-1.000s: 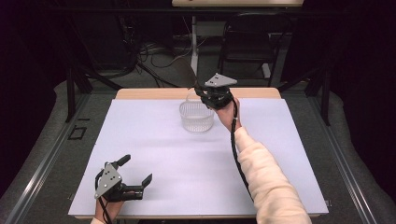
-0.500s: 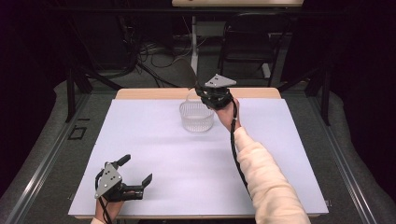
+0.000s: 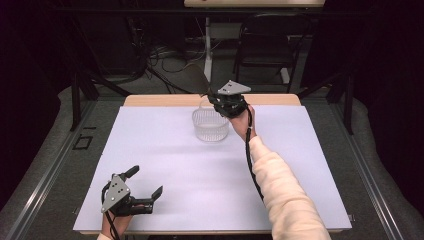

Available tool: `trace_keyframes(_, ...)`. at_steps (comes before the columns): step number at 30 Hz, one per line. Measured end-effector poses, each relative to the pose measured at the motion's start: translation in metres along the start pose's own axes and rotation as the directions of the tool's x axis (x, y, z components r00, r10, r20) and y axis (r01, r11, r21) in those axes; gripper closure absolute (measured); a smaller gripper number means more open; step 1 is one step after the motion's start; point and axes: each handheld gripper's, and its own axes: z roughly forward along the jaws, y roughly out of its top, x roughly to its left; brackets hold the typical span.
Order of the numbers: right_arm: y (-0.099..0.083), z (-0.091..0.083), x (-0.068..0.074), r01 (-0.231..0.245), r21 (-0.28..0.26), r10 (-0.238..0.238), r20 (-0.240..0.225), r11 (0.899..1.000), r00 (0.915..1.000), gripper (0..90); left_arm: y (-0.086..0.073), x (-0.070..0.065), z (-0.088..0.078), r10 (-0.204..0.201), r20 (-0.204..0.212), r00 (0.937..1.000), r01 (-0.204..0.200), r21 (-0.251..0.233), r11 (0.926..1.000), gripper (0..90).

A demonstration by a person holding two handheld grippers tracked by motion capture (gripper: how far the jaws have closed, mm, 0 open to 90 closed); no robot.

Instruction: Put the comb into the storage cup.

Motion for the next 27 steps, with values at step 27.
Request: trace_keyframes(27,-0.0061,0.0066,-0.0010,0.044,0.009,-0.044,-0.049,0.999,0.9979,72.8,-0.0002,0.0002,0.0005,-0.003,0.002,1.0000,0.003,0.001,1.0000,0.0)
